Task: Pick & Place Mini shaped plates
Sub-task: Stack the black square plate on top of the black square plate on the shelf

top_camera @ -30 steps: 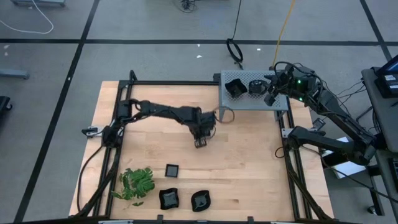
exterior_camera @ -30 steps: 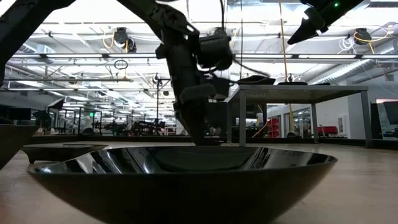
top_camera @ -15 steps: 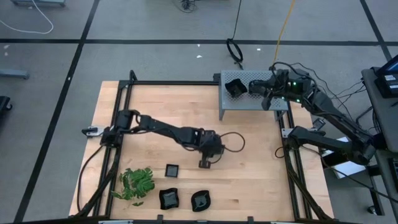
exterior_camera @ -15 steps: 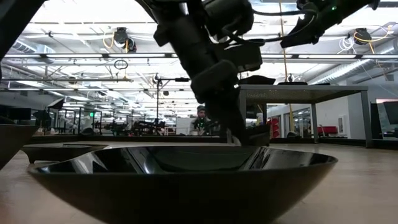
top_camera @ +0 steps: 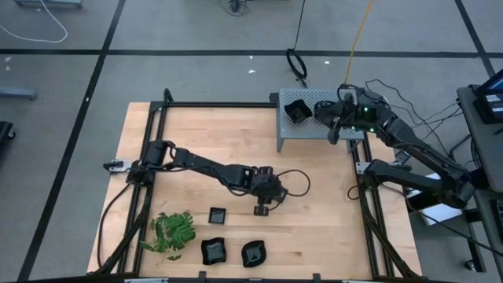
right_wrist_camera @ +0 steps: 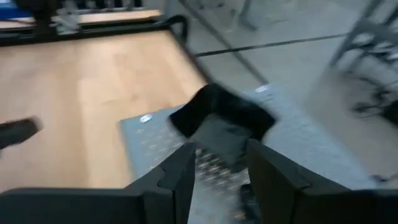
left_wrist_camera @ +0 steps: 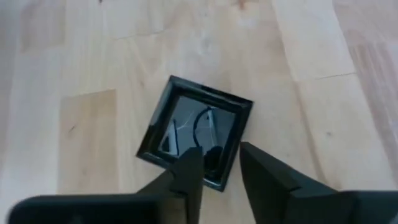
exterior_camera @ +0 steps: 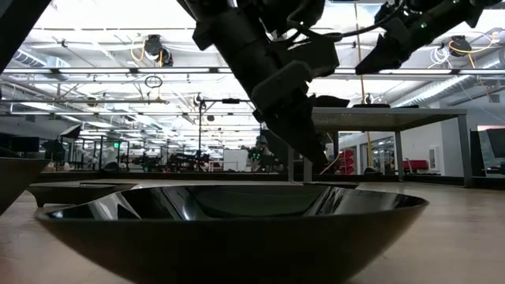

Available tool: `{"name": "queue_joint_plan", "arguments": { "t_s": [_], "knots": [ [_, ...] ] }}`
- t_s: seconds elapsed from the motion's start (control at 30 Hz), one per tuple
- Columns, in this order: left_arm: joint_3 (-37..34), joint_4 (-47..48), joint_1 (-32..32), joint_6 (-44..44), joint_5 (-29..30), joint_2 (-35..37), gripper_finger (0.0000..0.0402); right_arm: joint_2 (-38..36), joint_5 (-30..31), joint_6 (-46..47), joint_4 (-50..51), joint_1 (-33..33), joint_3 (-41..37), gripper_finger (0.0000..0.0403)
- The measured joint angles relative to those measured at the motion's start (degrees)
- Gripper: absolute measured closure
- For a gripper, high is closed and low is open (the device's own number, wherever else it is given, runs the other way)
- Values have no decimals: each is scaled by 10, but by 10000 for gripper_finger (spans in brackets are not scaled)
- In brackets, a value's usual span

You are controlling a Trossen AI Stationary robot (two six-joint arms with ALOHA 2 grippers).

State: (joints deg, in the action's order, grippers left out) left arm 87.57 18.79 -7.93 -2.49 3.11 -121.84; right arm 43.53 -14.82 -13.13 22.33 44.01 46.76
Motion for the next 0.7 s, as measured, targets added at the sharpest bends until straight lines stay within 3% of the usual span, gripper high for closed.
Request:
{"name": "queue_joint_plan", "arguments": {
  "t_s": [0.2,0.57,0.7],
  "knots": [
    [1,46,0,0,6,43,257,0,-55,-17,-6,-46,-51,273],
    [1,154,0,102,97,175,265,6,-45,-40,-78,-227,-146,269],
    [1,182,0,161,137,225,265,29,-1,-12,-114,-302,-153,270]
  ]
}}
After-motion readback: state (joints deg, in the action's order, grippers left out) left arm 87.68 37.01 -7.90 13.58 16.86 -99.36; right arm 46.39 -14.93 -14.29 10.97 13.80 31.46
